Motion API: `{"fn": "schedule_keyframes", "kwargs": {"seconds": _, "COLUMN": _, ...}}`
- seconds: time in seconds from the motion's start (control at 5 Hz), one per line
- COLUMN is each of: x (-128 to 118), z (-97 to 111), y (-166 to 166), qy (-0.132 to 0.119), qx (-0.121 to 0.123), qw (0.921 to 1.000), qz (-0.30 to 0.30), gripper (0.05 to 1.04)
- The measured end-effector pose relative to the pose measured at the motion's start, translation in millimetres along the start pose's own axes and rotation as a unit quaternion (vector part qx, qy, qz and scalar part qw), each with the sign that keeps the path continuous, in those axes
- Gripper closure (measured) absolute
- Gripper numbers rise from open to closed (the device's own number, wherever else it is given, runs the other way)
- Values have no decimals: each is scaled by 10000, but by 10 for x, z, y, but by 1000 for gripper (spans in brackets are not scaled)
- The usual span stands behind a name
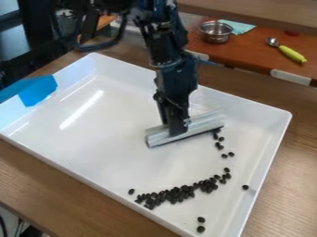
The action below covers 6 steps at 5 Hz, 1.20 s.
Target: Sweep into pile
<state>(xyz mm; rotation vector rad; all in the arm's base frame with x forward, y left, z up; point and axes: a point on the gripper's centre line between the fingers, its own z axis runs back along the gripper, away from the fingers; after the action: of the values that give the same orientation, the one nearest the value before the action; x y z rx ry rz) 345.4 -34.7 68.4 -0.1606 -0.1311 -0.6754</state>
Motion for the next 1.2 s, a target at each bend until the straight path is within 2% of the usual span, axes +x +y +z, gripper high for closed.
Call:
{"fn": "schedule_keyframes", "kwargs": {"seconds": 0.4, "x": -127, "z": 15, "y": -307, "qy": 114, "qx": -403, "qw": 9983, "qz": -412, "gripper": 741}}
{"fn": "schedule_keyframes", "kwargs": {"seconds": 0.8, "x": -196, "z": -22, "y": -524, "qy": 148, "qx": -588, "qw": 9955, "qz": -725, "gripper": 741}}
{"fn": "schedule_keyframes", "kwargs": {"seconds": 1.0, "x": -203, "z": 30, "y": -511, "qy": -3, "qx": -364, "qw": 9966, "qz": -744, "gripper": 741}}
{"fn": "schedule_keyframes", "kwargs": {"seconds": 1.2, "x": -134, "z": 170, "y": -417, "qy": -310, "qx": 14, "qw": 9973, "qz": -660, "gripper": 741}}
